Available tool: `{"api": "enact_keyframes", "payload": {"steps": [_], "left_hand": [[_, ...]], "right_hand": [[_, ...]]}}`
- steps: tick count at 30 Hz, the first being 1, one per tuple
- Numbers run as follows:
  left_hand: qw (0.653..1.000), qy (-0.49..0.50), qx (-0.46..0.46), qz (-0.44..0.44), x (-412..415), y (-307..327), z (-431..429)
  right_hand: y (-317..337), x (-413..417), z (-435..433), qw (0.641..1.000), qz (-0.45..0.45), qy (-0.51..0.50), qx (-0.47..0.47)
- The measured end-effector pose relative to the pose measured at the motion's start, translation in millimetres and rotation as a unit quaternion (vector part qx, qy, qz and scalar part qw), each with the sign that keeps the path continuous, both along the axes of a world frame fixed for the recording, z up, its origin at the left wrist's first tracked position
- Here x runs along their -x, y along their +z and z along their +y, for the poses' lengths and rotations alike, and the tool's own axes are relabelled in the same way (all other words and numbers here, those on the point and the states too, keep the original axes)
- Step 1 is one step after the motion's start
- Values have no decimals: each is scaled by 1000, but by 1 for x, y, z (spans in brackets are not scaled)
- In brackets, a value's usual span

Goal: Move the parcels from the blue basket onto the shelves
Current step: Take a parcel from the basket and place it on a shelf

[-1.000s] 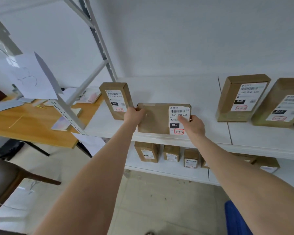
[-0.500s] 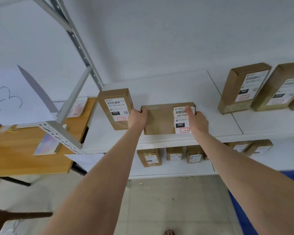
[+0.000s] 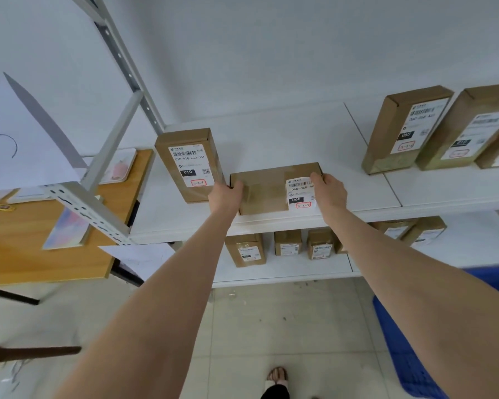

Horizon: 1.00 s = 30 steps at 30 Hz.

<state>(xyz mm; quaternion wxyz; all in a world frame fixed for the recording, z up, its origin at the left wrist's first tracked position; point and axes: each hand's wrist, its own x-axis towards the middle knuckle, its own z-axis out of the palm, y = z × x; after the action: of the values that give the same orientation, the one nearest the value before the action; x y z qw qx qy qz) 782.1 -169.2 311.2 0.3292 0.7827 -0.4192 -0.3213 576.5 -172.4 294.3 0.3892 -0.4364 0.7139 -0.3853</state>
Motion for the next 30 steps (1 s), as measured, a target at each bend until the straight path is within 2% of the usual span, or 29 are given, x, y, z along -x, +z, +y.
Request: {"api": "enact_keyframes", "payload": {"steps": [5,9,11,13,16,19,21,25,30], "left_hand": [[1000,20,-9,5,-7,1,7],[1000,12,-18,1,-6,10,12],[998,-6,-7,-59,-2,17,16],[981,-46,24,-187,2,22,18],[924,-144,80,-345,9,27,17],[873,-235,94,-417,21,27,14],[853,-262,95,-441,26,25,13],[833,-278,93,-468,26,13,7],[820,-284,80,-491,24,6,-2]], "right_hand": [[-2,-9,2,999,28,15,7],[-3,-16,3,1000,15,4,4],[2,-16,4,995,100,7,17],[13,-14,6,967,239,47,70],[28,-20,7,882,401,185,161],[29,-35,6,811,477,288,177],[25,-45,3,792,496,308,177],[15,-52,0,801,491,304,160],[10,-53,-1,816,471,283,181]]}}
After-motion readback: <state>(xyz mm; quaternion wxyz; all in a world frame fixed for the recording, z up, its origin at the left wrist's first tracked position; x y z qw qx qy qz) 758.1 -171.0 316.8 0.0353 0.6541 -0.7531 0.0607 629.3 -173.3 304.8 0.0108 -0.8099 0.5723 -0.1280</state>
